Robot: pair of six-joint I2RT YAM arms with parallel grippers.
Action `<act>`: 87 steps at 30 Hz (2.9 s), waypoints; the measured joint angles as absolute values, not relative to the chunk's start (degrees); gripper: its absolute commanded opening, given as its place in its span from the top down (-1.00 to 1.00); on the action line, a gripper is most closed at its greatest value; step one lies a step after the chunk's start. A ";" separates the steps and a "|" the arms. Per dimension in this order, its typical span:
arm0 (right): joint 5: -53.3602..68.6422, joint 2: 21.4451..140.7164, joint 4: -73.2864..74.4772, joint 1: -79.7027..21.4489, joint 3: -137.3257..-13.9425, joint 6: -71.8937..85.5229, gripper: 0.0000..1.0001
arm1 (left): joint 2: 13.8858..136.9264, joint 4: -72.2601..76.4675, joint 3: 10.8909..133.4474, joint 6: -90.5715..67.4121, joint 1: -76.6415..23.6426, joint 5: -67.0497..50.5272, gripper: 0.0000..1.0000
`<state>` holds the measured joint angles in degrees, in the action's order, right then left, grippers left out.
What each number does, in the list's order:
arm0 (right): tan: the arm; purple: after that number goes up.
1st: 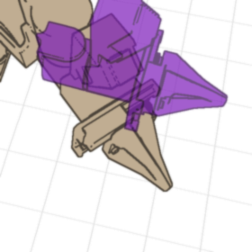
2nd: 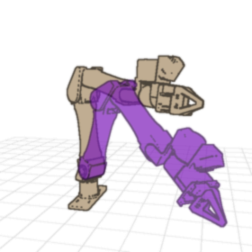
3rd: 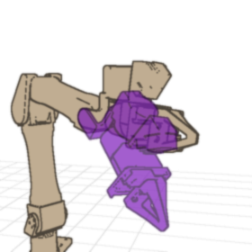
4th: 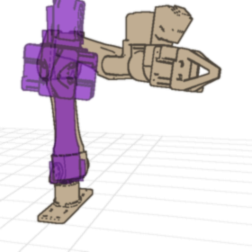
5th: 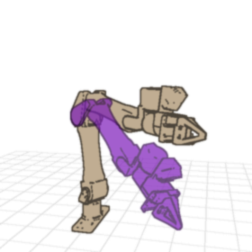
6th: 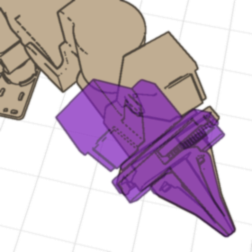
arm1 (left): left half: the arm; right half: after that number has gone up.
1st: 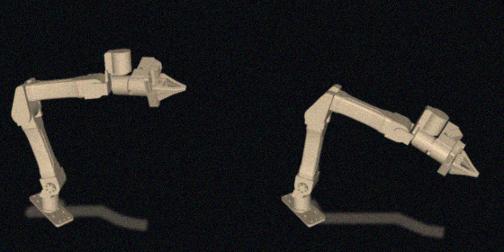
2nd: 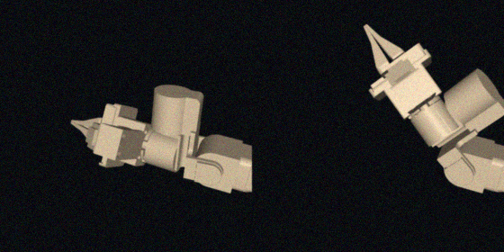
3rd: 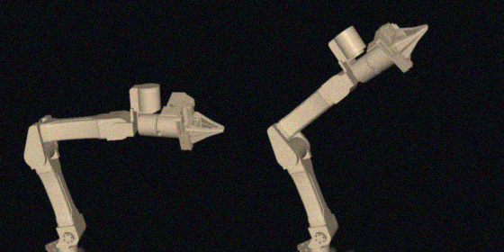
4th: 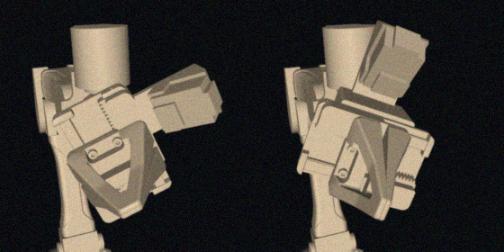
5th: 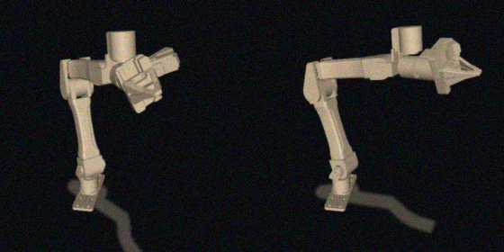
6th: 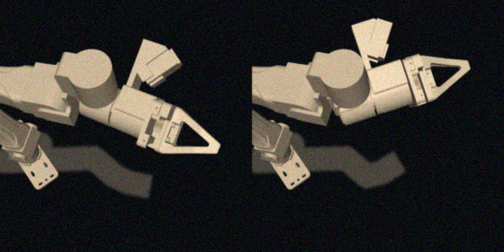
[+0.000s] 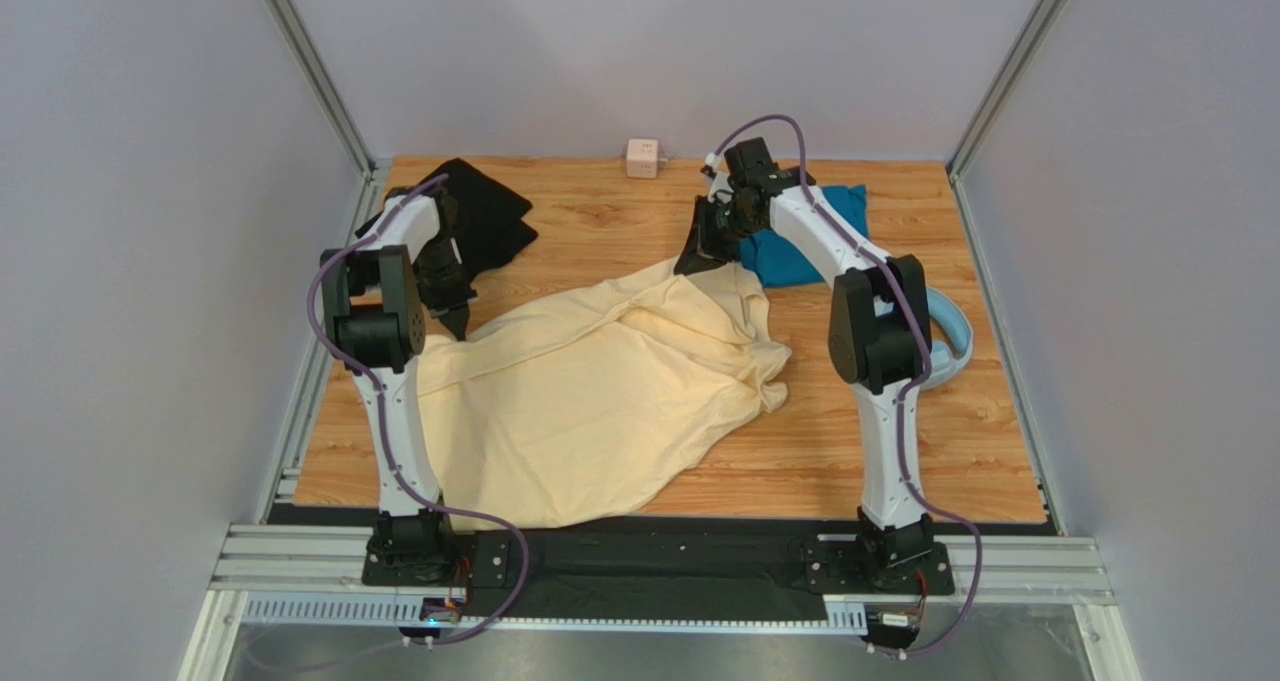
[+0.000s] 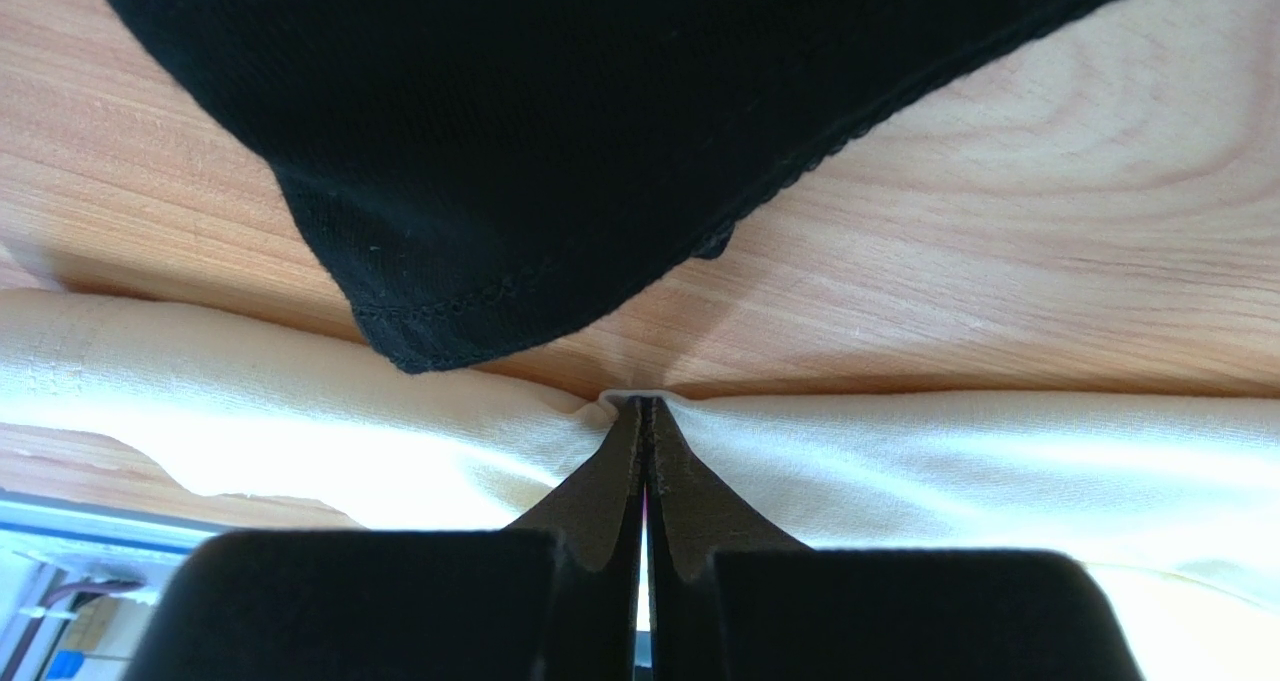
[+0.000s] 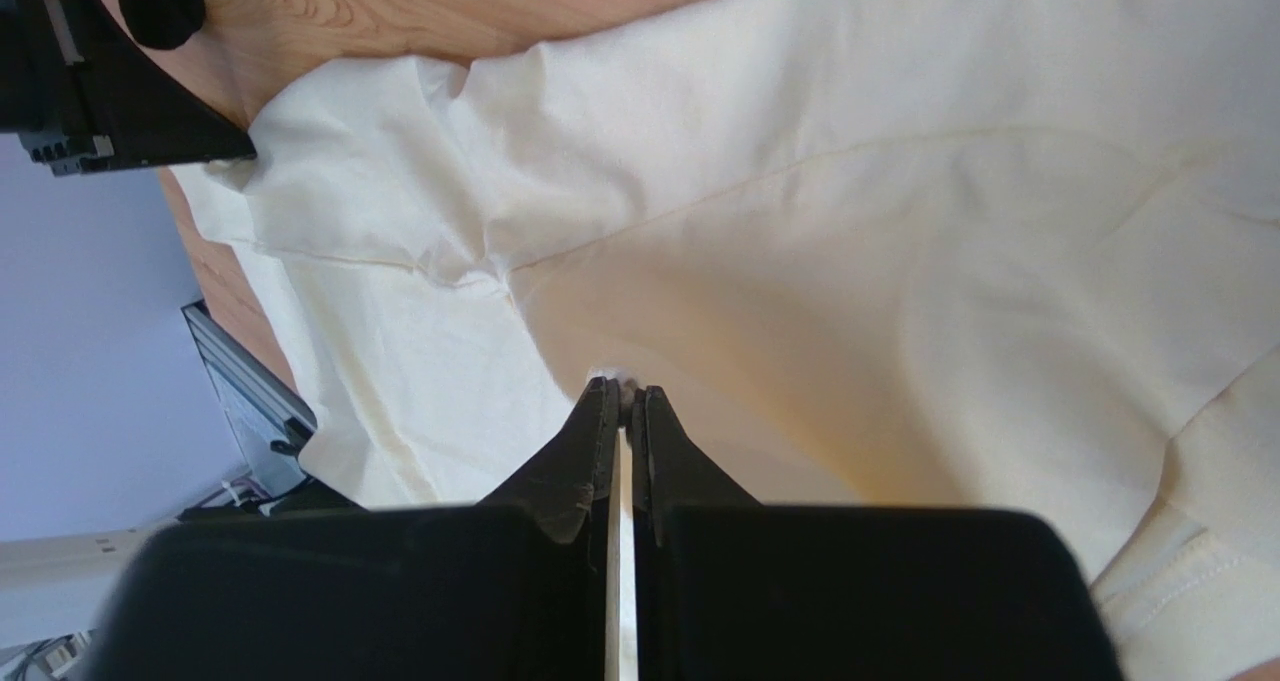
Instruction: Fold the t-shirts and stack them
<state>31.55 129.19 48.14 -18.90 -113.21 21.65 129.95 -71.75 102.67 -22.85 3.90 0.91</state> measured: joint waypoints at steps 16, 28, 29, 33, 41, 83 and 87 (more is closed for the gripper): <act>30.41 121.69 56.49 -28.32 -106.06 18.55 0.71 | 128.16 -70.50 99.70 -22.85 3.90 0.69 1.00; 24.16 121.71 60.84 -33.12 -100.49 20.51 0.10 | 125.91 -68.97 96.18 -22.81 3.90 0.30 1.00; 23.59 121.71 60.99 -32.91 -100.97 20.56 0.09 | 125.73 -68.86 95.92 -22.81 3.90 0.27 1.00; 21.65 121.73 61.67 -30.96 -105.78 20.97 0.07 | 124.90 -68.29 94.61 -22.72 3.90 0.27 1.00; 18.02 126.45 61.17 -24.97 -119.09 21.21 0.14 | 117.62 -66.48 89.21 -21.69 3.90 -0.99 1.00; 14.39 150.45 56.45 -16.45 -140.03 29.02 0.38 | 135.37 -77.21 111.31 -21.08 3.81 3.57 1.00; 18.06 150.65 53.17 -16.19 -140.09 30.02 0.29 | 136.22 -78.26 112.57 -21.10 3.86 3.57 1.00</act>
<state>18.06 150.65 53.17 -16.19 -140.09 30.02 136.22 -78.26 112.57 -21.10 3.86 3.57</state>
